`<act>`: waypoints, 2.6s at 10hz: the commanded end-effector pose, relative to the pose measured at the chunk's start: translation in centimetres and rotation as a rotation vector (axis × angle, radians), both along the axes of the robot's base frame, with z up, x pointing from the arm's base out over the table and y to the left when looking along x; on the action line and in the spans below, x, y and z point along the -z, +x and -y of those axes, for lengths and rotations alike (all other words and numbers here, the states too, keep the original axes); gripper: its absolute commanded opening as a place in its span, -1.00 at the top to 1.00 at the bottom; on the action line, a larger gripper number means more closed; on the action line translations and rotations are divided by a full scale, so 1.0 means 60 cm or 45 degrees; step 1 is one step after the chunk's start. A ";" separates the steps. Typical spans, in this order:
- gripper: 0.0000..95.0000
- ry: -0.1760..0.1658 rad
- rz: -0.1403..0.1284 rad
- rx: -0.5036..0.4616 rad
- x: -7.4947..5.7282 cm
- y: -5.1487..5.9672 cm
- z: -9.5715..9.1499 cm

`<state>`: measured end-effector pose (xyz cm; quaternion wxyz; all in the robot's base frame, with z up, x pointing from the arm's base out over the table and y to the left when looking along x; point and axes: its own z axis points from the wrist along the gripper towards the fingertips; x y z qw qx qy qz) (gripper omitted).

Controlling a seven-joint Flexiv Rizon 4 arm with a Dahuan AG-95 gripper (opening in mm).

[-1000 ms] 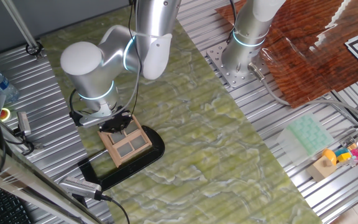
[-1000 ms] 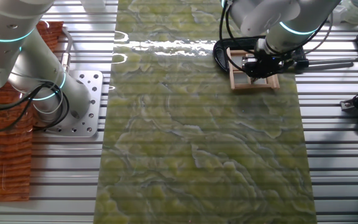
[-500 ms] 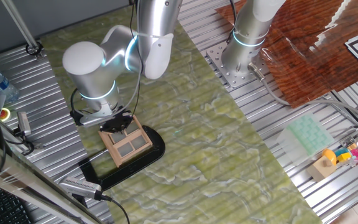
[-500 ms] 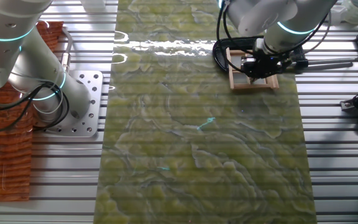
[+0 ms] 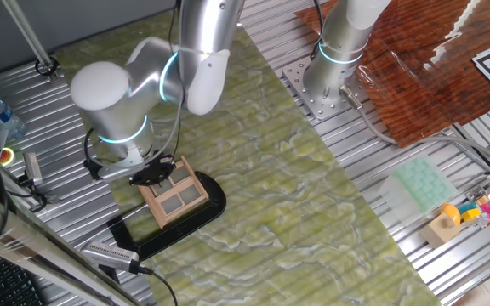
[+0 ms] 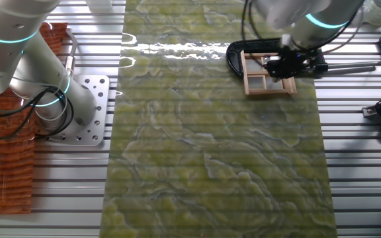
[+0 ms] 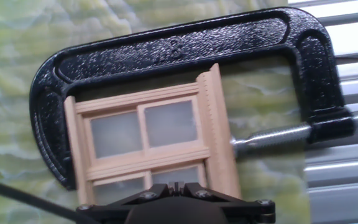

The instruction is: Close a sliding window

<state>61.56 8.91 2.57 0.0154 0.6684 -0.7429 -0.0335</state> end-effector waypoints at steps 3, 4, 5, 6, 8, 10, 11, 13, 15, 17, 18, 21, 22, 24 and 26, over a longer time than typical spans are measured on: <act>1.00 0.011 0.015 -0.023 0.009 0.001 0.006; 1.00 0.012 0.016 -0.026 0.011 0.002 0.007; 1.00 0.010 0.016 -0.029 0.011 0.003 0.007; 1.00 0.009 0.017 -0.036 0.012 0.005 0.007; 1.00 0.010 0.020 -0.046 0.013 0.009 0.007; 1.00 0.015 0.023 -0.062 0.021 0.017 0.009; 1.00 0.017 0.022 -0.069 0.022 0.018 0.009; 1.00 0.016 0.022 -0.083 0.022 0.018 0.009; 1.00 0.014 0.031 -0.089 0.020 0.021 0.007; 1.00 0.011 0.054 -0.096 0.019 0.026 0.006; 1.00 0.010 0.065 -0.098 0.018 0.028 0.005; 1.00 0.014 0.063 -0.097 0.017 0.028 0.004; 1.00 0.013 0.055 -0.079 0.012 0.028 0.002; 1.00 -0.032 0.028 0.043 -0.014 0.019 -0.008; 1.00 -0.057 0.021 0.222 -0.054 0.007 -0.030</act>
